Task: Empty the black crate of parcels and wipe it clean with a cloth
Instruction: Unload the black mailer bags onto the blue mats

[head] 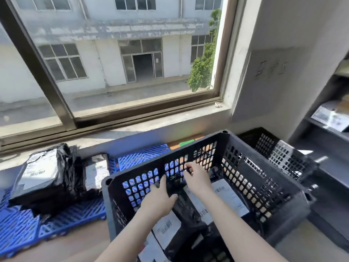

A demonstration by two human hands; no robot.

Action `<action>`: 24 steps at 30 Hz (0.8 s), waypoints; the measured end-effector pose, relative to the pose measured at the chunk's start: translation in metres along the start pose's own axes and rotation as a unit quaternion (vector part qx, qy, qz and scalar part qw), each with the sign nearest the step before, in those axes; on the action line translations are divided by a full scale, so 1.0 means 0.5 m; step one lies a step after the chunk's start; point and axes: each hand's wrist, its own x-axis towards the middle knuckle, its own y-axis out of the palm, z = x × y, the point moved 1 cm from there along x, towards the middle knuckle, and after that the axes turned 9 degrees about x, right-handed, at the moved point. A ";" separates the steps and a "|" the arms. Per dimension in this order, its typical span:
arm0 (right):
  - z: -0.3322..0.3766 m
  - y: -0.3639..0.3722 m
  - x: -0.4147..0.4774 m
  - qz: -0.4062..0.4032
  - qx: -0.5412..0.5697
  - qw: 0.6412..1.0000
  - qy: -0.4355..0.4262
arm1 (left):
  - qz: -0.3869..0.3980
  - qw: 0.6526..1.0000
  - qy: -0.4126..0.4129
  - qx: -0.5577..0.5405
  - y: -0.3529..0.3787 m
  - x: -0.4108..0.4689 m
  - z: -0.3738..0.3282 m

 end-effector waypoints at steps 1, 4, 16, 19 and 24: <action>-0.017 0.010 -0.006 0.033 -0.008 0.999 0.009 | 0.028 0.999 -0.015 0.005 0.019 -0.003 0.005; -0.050 0.044 -0.025 0.121 -0.034 0.992 0.022 | 0.077 0.996 -0.045 -0.009 0.060 -0.012 0.021; -0.083 0.107 -0.052 0.145 -0.063 0.987 0.029 | 0.070 0.977 -0.127 -0.154 0.119 0.008 0.065; -0.076 0.112 -0.051 0.111 -0.066 0.992 0.017 | 0.103 0.972 -0.109 -0.181 0.105 0.013 0.067; -0.057 0.118 -0.048 0.079 -0.055 0.995 -0.003 | 0.101 0.963 -0.093 -0.233 0.082 0.000 0.066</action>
